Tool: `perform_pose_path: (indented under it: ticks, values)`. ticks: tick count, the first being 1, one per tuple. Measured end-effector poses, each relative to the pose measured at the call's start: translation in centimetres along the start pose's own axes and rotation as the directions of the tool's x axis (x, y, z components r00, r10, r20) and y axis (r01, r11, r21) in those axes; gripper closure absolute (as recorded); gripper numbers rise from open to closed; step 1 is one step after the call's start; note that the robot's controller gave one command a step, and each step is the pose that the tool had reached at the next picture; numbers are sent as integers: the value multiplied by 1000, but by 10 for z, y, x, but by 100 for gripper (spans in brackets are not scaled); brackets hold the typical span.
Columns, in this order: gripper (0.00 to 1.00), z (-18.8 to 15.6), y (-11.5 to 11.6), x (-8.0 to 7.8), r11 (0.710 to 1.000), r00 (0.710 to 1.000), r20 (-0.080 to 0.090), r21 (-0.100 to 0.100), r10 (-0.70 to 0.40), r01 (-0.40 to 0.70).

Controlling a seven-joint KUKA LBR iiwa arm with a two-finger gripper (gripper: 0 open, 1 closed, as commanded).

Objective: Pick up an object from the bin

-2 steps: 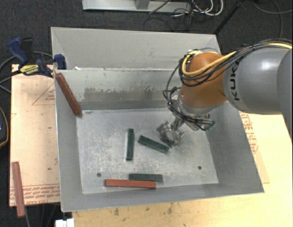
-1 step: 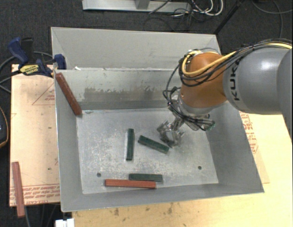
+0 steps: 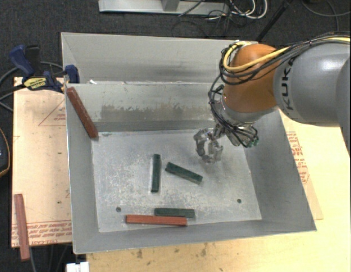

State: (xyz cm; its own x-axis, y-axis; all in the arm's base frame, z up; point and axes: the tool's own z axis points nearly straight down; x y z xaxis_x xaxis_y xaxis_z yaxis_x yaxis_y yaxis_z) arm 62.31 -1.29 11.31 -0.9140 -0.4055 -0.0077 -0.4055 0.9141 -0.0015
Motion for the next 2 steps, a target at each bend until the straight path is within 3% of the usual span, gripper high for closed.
perform_pose_path:
  ticks: [1, 2]
  values:
    - [0, 2, 1, 1, 1000, 1000, -3, -1, -1, 1]
    - [0, 45, 51, 52, 1000, 1000, -11, -6, 17, -17]
